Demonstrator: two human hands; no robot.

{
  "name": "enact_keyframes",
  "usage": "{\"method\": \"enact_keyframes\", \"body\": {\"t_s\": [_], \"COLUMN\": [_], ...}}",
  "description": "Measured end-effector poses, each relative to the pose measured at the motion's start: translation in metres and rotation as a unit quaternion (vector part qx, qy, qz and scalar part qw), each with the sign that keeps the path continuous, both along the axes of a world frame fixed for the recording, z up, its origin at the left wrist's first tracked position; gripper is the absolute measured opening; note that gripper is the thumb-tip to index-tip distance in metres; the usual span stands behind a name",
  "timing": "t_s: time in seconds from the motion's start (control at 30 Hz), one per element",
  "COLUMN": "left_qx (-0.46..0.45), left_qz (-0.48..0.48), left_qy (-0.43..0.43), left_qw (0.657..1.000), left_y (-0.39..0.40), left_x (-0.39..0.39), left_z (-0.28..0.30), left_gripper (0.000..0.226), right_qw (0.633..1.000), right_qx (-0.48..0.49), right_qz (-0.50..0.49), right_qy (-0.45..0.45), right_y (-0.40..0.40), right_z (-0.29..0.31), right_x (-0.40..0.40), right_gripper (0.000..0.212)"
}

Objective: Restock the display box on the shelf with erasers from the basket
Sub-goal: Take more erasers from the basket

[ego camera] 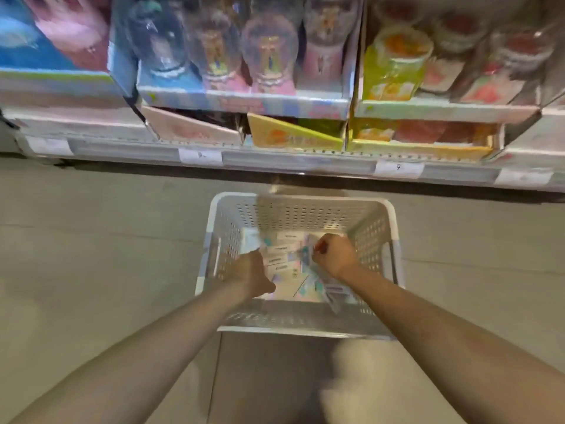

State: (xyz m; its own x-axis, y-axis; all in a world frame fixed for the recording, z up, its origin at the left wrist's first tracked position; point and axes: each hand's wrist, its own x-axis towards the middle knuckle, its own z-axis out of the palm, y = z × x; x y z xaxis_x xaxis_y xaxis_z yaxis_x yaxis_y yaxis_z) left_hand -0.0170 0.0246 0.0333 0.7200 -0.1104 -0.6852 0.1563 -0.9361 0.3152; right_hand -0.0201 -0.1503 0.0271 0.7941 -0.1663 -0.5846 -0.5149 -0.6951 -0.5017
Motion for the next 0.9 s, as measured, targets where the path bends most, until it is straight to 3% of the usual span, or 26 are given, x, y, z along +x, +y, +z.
{"method": "enact_keyframes", "body": {"t_s": [0.07, 0.17, 0.27, 0.43, 0.67, 0.8, 0.9], "left_qx": [-0.003, 0.026, 0.019, 0.057, 0.065, 0.078, 0.063], "left_qz": [0.019, 0.004, 0.012, -0.027, -0.047, -0.051, -0.022], "left_qy": [0.010, 0.011, 0.028, 0.021, -0.005, -0.019, -0.001], "left_qw": [1.000, 1.000, 0.999, 0.998, 0.997, 0.995, 0.998], "left_y": [-0.002, -0.004, -0.008, -0.019, -0.030, -0.025, -0.024], "left_x": [0.001, 0.003, 0.004, 0.005, 0.004, 0.006, 0.004], "left_z": [-0.031, -0.059, -0.071, -0.078, -0.083, -0.083, -0.083], "left_gripper": [0.051, 0.081, 0.090, 0.101, 0.068, 0.062, 0.062], "right_qw": [1.000, 0.999, 0.998, 0.996, 0.997, 0.995, 0.991], "right_qx": [-0.017, -0.035, -0.066, -0.092, -0.080, -0.083, -0.093], "right_qz": [-0.015, -0.024, 0.001, -0.004, -0.012, 0.053, 0.091], "right_qy": [-0.001, -0.015, -0.020, -0.020, -0.004, 0.012, 0.023], "right_y": [0.004, 0.011, 0.018, 0.023, 0.019, 0.011, 0.009], "right_z": [-0.025, -0.049, -0.063, -0.070, -0.074, -0.076, -0.077], "right_x": [0.006, 0.012, 0.014, 0.014, 0.019, 0.022, 0.022], "right_gripper": [0.025, 0.049, 0.067, 0.060, 0.055, 0.035, 0.038]}}
